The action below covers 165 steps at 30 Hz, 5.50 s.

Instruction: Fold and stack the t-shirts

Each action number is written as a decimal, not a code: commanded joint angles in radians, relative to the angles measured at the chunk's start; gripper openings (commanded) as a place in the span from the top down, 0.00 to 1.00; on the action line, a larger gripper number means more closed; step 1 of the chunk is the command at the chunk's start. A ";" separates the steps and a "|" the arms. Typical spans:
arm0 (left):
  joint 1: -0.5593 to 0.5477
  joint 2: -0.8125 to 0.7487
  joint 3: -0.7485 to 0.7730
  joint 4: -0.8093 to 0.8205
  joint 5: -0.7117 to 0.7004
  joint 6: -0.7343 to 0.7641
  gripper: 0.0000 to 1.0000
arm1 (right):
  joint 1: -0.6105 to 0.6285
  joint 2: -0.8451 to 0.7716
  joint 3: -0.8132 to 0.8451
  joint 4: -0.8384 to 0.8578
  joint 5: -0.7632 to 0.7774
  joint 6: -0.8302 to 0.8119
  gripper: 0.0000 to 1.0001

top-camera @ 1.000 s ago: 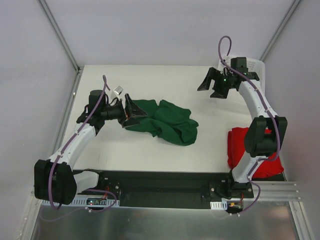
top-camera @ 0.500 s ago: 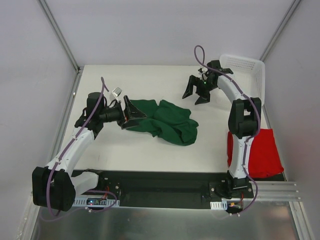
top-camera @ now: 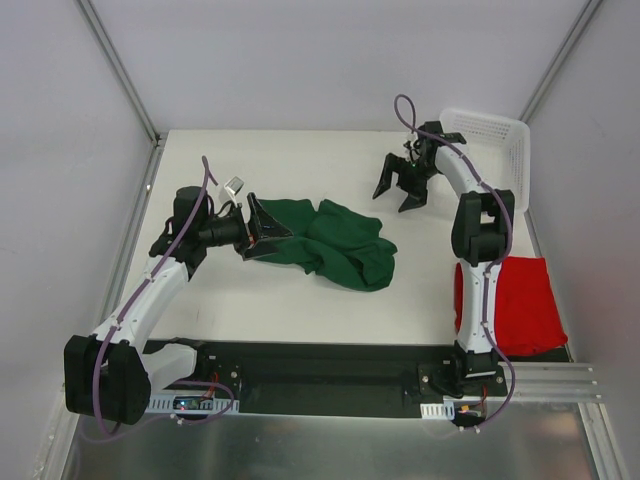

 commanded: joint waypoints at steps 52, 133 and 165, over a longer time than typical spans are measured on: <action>0.006 -0.057 -0.026 0.020 -0.006 0.006 0.01 | -0.128 -0.399 -0.236 -0.135 0.178 -0.109 0.04; 0.006 0.336 0.465 -0.586 -0.347 0.352 0.01 | 0.113 -0.604 -0.706 0.101 0.302 -0.086 0.04; 0.006 0.101 0.244 -0.557 -0.289 0.378 0.01 | -0.146 -0.075 -0.126 -0.058 0.205 -0.008 0.04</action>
